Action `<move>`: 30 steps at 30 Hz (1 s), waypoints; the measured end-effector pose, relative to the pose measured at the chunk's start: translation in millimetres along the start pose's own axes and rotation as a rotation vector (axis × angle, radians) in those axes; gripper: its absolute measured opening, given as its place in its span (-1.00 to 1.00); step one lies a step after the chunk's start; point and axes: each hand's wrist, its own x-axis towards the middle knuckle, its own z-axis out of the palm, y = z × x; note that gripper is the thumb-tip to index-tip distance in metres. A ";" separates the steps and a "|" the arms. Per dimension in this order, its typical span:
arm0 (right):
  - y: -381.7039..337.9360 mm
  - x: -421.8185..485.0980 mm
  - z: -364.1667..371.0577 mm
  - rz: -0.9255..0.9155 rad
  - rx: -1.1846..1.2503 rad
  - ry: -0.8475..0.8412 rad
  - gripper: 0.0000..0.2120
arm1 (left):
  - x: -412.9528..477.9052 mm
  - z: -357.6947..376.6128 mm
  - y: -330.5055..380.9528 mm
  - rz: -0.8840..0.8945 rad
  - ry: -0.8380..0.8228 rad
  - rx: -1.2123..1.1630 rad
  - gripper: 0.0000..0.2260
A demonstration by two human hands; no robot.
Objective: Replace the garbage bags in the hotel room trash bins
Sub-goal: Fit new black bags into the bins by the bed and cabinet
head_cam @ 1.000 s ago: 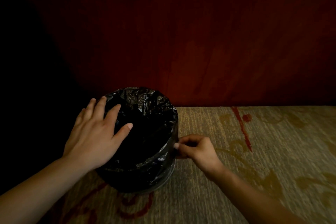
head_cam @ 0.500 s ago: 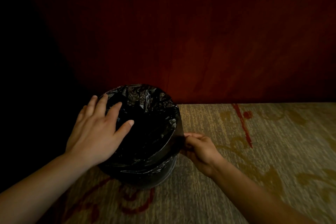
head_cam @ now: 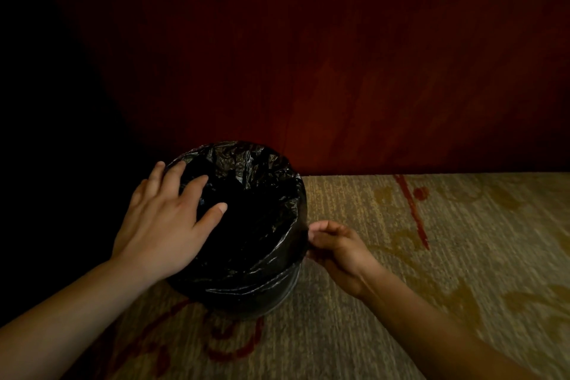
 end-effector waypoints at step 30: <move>-61.3 -17.2 63.0 -0.827 -1.031 0.042 -0.43 | 2.5 -5.3 -2.8 -0.042 0.048 -0.222 -0.41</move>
